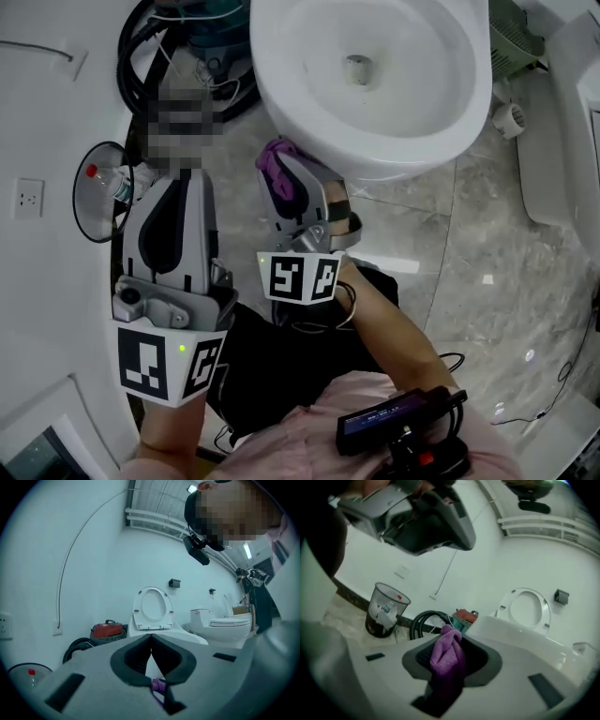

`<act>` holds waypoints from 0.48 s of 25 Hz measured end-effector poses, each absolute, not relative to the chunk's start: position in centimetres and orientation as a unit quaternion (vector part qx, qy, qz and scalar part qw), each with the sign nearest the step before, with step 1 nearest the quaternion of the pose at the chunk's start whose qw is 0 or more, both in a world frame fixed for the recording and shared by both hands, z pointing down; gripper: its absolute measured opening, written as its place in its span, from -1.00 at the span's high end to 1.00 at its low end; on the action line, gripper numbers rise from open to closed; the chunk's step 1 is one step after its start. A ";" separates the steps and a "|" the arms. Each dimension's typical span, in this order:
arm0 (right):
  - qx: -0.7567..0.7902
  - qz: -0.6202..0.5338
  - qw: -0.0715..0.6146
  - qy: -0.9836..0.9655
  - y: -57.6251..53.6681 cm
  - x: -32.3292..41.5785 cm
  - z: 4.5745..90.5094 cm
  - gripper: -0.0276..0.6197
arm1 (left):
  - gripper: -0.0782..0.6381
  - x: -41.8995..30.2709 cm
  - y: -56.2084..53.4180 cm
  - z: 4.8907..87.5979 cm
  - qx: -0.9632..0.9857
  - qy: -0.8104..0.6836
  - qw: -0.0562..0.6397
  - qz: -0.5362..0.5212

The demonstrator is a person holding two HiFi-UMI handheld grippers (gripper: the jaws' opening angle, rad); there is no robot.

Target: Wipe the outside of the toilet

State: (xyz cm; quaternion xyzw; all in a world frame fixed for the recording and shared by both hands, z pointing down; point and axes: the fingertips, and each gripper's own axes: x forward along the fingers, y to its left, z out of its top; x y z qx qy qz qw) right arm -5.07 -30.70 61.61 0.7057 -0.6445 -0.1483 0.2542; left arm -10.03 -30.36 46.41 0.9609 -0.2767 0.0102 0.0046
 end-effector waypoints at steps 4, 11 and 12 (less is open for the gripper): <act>0.724 -0.158 0.325 -0.588 -30.9 -4.0 63.5 0.57 | 0.76 -10.2 -30.5 46.9 0.960 -0.278 0.005 0.021; 0.734 -0.144 0.332 -0.575 -29.1 -2.9 64.3 0.58 | 0.76 -9.8 -30.3 46.9 0.961 -0.276 0.000 0.025; 0.733 -0.145 0.334 -0.575 -28.7 -2.8 64.4 0.58 | 0.76 -9.6 -30.1 46.9 0.962 -0.274 0.000 0.025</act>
